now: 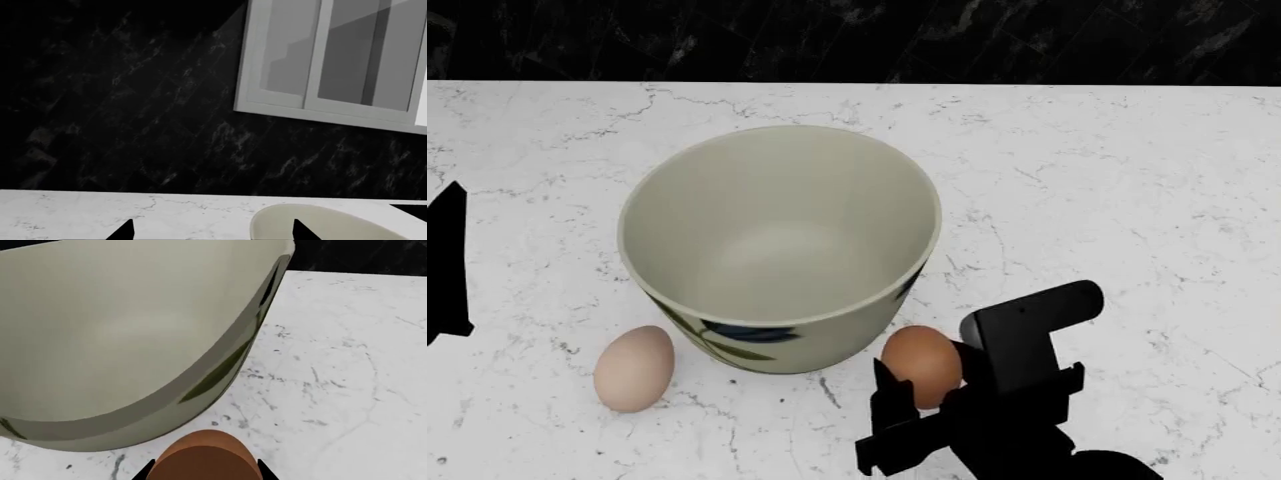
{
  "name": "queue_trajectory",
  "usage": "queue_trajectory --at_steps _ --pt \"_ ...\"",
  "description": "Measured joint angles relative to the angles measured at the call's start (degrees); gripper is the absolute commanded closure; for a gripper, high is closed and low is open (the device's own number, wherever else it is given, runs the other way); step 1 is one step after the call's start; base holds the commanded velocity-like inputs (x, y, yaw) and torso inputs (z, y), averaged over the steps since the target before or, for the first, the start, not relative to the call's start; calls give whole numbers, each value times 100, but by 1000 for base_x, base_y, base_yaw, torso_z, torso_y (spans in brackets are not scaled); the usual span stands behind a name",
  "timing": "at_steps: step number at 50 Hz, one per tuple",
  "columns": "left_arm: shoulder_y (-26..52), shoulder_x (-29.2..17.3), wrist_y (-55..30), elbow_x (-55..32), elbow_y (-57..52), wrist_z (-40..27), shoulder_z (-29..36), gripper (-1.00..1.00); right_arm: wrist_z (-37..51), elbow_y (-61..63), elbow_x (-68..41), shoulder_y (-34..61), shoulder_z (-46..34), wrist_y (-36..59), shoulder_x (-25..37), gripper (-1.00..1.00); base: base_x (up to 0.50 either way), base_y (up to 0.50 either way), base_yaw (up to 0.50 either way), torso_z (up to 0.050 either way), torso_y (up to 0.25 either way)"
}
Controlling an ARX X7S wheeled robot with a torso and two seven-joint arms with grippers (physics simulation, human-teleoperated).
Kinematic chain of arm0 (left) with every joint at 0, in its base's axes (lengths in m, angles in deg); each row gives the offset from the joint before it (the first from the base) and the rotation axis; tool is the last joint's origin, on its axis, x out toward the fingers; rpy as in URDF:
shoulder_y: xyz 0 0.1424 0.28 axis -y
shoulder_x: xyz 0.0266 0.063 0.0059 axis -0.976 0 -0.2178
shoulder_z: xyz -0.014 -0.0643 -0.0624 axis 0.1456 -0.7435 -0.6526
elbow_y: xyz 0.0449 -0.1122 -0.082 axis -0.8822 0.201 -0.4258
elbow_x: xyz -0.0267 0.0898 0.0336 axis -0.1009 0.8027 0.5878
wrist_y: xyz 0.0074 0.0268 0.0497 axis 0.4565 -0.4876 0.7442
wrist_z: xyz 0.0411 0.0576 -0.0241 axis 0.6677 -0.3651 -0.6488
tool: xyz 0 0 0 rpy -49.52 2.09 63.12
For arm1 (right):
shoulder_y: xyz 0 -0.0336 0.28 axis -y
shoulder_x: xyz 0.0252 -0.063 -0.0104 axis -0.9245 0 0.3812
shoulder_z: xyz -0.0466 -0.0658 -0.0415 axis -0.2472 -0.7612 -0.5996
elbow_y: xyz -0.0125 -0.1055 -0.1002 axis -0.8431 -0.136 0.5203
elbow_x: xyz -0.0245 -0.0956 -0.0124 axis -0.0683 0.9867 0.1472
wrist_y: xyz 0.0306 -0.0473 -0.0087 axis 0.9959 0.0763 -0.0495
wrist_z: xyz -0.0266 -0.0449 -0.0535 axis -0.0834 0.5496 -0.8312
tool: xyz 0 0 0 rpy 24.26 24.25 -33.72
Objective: Place the eggs and milk next to the bowl.
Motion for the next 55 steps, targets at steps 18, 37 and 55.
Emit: queue_trajectory --at_steps 18,37,55 --pt "-61 -8 51 21 27 15 -14 -100 -119 -116 80 -29 -65 -48 -13 -100 1 0 0 0 0" --pt "-84 -15 75 4 33 28 -19 -100 -111 81 70 -44 -98 96 68 -100 0 0 0 0 0" --pt "-77 21 139 27 116 131 31 -100 302 1024 -265 -175 128 517 418 -100 0 0 0 0 0"
